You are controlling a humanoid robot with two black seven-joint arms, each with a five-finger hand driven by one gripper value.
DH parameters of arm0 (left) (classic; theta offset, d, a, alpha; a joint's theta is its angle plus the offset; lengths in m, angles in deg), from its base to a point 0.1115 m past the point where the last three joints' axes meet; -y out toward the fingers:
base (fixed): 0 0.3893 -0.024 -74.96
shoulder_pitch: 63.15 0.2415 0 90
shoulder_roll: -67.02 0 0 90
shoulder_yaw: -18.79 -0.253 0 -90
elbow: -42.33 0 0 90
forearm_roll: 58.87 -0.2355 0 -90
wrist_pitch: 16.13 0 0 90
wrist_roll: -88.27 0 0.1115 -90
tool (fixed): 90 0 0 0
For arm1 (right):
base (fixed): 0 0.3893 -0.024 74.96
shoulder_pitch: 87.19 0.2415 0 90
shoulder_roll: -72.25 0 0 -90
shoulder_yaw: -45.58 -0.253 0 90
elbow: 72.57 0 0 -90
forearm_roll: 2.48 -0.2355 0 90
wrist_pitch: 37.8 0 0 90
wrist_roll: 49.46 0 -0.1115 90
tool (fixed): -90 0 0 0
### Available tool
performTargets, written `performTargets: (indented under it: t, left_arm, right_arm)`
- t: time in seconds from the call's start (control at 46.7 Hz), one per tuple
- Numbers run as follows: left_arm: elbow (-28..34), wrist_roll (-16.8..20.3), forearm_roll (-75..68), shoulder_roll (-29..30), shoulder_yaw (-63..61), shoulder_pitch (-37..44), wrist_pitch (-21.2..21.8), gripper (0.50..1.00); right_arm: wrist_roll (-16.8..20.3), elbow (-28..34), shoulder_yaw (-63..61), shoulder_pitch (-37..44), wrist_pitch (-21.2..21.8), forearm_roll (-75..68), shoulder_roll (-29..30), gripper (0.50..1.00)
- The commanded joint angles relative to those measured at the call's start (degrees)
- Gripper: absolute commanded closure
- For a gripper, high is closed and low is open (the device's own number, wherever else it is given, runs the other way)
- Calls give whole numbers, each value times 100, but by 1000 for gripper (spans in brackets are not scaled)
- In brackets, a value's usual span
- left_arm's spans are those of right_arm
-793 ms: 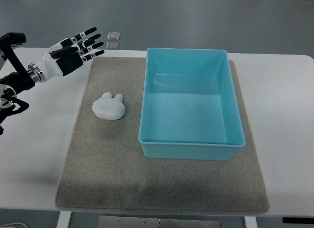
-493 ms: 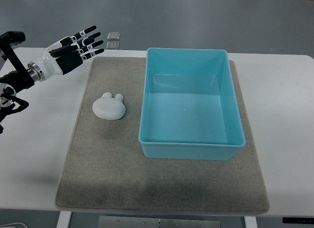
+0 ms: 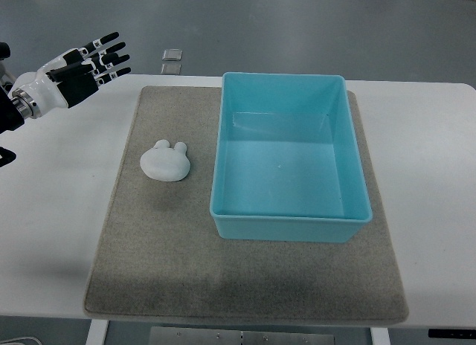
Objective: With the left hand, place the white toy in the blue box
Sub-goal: 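Move the open left hand toward the white rabbit toy, then lower the left hand over the white rabbit toy and close fingers around it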
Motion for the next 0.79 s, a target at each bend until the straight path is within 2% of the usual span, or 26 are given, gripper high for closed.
performTargets:
  t: [0.0,0.129,0.321,0.407,0.579,0.771]
  left_arm:
    - [-262,229,-760,189,51,-15,2,512]
    - [-806,722,-1586,585,60,2,37,514]
    - [-1615,1196,-3063,1103,69,108,63,521]
    - [-2054,1434,-3617,1332,60,204,344,521]
    - [-2784,1505,-4689,1491,33,547,1170,521]
    - [-3224,1505,-5709,1500,-11,705,1364,523]
  right_arm:
    - [0,0,0,-1,0,0,0,564]
    - [0,0,0,-1,0,0,0,564]
    - [0,0,0,-1,0,0,0,564]
    - [0,0,0,-1,0,0,0,564]
    - [0,0,0,-1,0,0,0,564]
    - [0,0,0,-1,0,0,0,564]
